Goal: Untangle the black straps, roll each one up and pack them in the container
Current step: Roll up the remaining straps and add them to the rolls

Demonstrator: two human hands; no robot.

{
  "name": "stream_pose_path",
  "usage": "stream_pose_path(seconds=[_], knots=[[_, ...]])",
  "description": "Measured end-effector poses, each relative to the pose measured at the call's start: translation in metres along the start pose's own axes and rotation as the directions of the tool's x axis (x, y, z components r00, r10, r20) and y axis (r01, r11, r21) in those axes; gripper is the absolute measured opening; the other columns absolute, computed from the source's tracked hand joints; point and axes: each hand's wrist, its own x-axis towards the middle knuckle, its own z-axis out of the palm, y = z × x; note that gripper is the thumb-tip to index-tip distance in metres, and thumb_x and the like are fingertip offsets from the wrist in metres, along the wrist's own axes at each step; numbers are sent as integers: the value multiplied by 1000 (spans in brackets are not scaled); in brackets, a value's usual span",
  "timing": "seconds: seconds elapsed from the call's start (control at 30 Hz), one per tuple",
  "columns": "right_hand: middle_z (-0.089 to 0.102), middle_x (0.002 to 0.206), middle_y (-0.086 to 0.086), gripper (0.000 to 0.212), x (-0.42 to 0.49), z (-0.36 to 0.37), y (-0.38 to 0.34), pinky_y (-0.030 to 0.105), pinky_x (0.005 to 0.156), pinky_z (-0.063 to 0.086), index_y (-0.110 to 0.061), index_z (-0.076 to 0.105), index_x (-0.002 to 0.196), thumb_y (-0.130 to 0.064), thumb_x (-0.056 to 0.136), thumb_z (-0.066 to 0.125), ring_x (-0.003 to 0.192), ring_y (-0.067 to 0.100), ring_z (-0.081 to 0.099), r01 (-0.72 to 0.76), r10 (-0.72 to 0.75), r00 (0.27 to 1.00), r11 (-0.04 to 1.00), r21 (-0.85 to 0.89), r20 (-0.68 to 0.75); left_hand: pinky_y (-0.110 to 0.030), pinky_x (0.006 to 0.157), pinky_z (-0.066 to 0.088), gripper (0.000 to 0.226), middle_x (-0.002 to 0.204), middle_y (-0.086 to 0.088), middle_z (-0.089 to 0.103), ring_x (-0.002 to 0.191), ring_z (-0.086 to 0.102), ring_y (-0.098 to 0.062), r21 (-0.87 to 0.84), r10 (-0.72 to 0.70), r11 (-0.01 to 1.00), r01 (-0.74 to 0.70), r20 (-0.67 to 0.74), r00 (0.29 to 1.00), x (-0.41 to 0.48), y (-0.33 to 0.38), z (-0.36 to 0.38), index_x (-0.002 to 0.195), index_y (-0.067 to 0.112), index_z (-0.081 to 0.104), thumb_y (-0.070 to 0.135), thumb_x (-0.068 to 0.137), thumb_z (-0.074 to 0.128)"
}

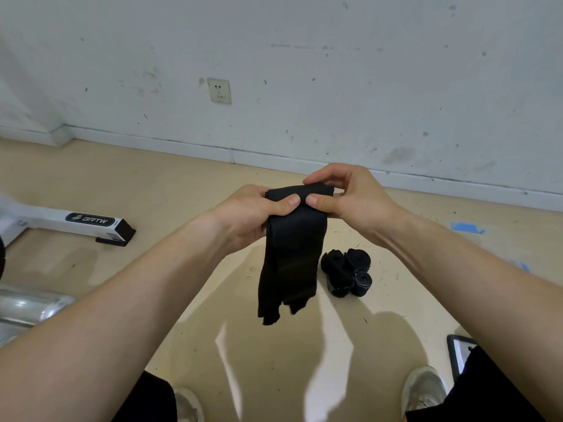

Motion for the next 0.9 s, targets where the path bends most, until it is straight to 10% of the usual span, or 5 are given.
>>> stream_pose_path(seconds=[0.27,0.53,0.63,0.73,0.9], knots=[[72,109,-1,20,-1,6,6,39,89,57,-22,63,120,-29,102,60,96,20,71,-268,238,959,939,217,156,-43,97,59,18,111,-17,76,105,73,-33,83,149,987,-137,-161,976,6,-5,11,111,4,72,14,97,70],[61,113,-5,32,-5,43,23,29,85,52,-21,37,135,-33,107,47,103,11,62,-194,195,980,981,-29,43,-40,91,60,21,111,-7,76,102,74,-23,30,185,982,-186,-366,912,11,-14,23,120,9,67,16,100,65],[67,118,-2,33,-2,41,23,39,98,54,-21,47,133,-22,102,58,110,17,66,-148,148,987,989,-8,62,-26,84,55,21,110,1,70,101,68,-13,174,288,956,-235,-422,860,8,-12,20,119,16,61,14,98,67],[75,103,-1,18,1,32,12,33,80,56,-19,65,115,-17,98,59,93,14,72,-129,123,991,983,127,54,-28,88,54,27,110,2,69,101,66,-13,301,407,904,-302,-395,824,10,-8,13,116,22,61,10,95,70],[75,93,3,44,4,18,-4,33,65,57,-24,69,104,-61,101,44,74,17,71,-227,224,974,953,202,38,-36,88,58,29,100,3,72,98,69,-17,398,492,839,-372,-259,831,10,-4,9,108,25,67,5,89,75]])
